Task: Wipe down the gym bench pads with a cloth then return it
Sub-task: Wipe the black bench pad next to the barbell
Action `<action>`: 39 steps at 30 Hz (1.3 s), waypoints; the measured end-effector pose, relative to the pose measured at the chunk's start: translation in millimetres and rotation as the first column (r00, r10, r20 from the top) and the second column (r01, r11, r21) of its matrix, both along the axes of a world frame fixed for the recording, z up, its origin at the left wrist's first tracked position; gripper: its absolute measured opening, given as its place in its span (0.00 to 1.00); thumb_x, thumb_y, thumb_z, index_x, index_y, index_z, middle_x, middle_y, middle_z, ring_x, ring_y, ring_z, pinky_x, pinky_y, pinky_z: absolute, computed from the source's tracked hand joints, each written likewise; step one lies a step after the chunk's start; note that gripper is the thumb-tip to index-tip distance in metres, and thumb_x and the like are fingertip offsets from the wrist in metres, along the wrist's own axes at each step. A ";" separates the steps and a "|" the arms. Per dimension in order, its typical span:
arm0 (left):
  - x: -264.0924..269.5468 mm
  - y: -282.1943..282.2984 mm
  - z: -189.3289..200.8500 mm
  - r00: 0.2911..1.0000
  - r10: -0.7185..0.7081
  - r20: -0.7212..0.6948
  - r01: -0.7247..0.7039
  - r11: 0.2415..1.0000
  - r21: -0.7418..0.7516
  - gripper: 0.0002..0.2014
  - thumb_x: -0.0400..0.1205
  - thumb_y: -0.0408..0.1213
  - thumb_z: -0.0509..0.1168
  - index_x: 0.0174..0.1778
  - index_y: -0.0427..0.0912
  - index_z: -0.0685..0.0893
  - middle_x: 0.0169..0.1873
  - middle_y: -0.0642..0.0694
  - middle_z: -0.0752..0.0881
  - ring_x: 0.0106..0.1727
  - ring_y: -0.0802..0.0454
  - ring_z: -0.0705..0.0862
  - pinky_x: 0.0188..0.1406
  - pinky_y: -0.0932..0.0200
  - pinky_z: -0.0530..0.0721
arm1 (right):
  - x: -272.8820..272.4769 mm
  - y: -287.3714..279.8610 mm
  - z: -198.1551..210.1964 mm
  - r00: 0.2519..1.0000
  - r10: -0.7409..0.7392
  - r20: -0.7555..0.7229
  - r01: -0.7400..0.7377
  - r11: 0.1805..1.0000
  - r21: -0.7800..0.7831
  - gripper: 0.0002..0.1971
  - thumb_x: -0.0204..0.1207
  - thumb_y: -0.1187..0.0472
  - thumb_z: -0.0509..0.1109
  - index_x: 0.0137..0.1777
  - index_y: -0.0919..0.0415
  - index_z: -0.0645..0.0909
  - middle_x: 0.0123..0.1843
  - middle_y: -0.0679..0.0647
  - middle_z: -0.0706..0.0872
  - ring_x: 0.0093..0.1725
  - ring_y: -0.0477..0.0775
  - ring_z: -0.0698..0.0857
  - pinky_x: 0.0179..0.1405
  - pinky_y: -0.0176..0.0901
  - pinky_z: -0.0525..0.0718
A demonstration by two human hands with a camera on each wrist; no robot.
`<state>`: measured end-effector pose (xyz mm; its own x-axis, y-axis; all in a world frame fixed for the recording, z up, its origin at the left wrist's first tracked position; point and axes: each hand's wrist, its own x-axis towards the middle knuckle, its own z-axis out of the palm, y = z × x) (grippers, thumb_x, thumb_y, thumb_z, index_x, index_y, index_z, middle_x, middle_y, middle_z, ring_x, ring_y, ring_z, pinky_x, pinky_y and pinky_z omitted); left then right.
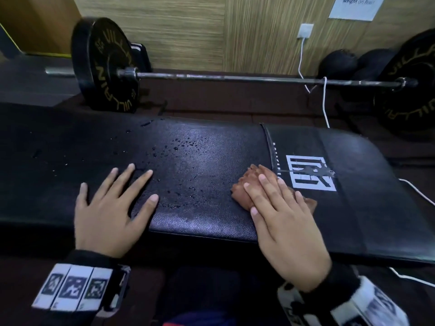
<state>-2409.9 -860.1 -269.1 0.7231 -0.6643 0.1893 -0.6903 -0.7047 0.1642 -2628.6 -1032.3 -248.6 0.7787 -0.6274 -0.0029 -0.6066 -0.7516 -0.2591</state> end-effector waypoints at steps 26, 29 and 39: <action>4.3 0.4 -14.3 0.998 0.026 0.058 -0.017 0.989 -0.147 0.22 0.83 0.53 0.45 0.72 0.68 0.73 0.75 0.59 0.73 0.78 0.55 0.67 0.77 0.36 0.56 | 38.4 12.5 -5.7 0.996 0.077 -0.035 -0.079 0.993 -0.083 0.24 0.84 0.51 0.49 0.80 0.43 0.59 0.83 0.49 0.57 0.82 0.58 0.58 0.80 0.52 0.52; 3.0 0.0 -13.2 0.998 0.030 0.053 -0.022 0.989 -0.146 0.23 0.83 0.54 0.45 0.72 0.68 0.73 0.75 0.59 0.72 0.78 0.55 0.67 0.77 0.37 0.56 | 72.9 19.5 -5.6 0.995 0.098 -0.013 -0.099 0.994 -0.050 0.25 0.84 0.52 0.49 0.81 0.46 0.56 0.84 0.52 0.52 0.82 0.61 0.53 0.80 0.55 0.46; 1.6 0.3 -11.1 0.998 0.021 0.061 -0.011 0.988 -0.152 0.24 0.82 0.52 0.45 0.72 0.65 0.75 0.75 0.58 0.73 0.78 0.54 0.67 0.77 0.37 0.57 | 28.5 61.5 -3.8 0.907 0.410 -0.099 -0.415 0.909 -0.035 0.30 0.70 0.52 0.56 0.74 0.38 0.70 0.80 0.45 0.66 0.77 0.55 0.69 0.74 0.57 0.69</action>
<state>-2408.2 -859.8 -280.2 0.7171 -0.6129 0.3319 -0.6913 -0.6860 0.2269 -2600.1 -970.8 -252.4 0.9661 -0.2517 -0.0575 -0.2579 -0.9508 -0.1713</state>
